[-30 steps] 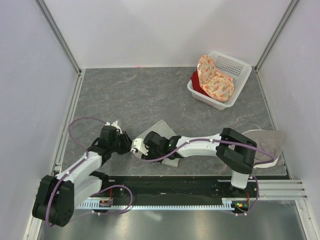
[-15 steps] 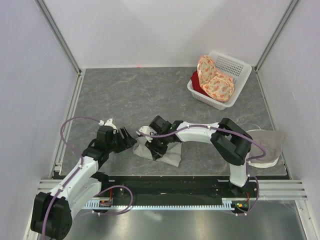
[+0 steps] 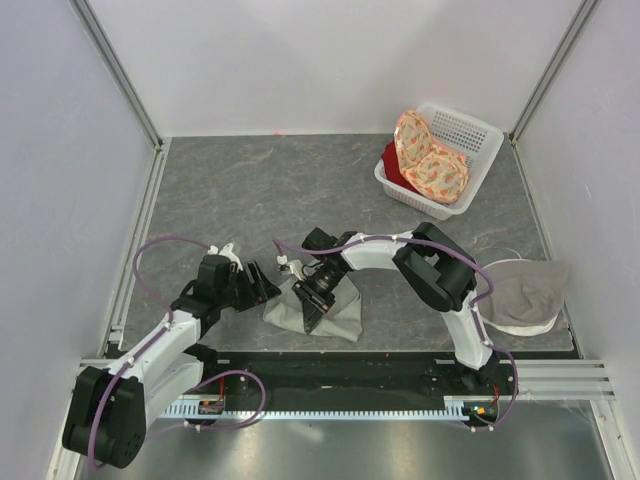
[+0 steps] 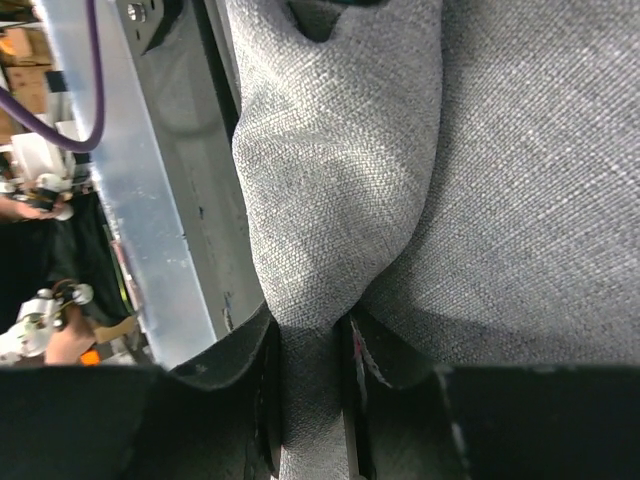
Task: Fold the napkin, place the utensils inside, and roll it up
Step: Roll the napkin with the utensil
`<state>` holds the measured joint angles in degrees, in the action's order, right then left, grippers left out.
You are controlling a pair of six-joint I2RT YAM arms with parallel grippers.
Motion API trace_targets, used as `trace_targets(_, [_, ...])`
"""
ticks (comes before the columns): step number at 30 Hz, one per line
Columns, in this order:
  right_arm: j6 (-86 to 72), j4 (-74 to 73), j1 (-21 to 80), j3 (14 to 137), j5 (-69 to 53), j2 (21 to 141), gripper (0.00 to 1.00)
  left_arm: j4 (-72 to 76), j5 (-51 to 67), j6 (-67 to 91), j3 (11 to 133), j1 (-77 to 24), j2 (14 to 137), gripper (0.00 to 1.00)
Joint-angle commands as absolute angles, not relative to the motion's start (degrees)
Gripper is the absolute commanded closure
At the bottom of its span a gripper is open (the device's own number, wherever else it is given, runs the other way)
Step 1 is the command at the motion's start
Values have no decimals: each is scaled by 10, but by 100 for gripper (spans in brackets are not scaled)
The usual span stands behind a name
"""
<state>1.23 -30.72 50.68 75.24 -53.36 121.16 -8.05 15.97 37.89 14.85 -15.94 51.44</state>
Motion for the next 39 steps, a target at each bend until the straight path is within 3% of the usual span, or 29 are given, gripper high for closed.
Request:
trace_targets(1, [15,-327,500,772,-564,1238,69,-63,176,354,154,-161,534,29])
trace_targets(15, [5,-330,480,801,-568,1258,62,-37,243,367,126,-171,514,31])
trace_targets(20, [5,-330,476,803,-563,1258,62,-38,245,367,122,-172,530,45])
trace_targets(25, [0,-330,473,807,-551,1247,58,-46,241,369,123,-173,542,66])
trace_targets(33, [11,-328,466,809,-463,1164,37,-67,215,375,127,-173,543,93])
trace_targets(35, [22,-300,473,785,-385,1111,35,-76,208,376,129,-173,542,98])
trace_targets(39, [34,-230,498,705,-279,988,32,-79,198,379,131,-173,542,98])
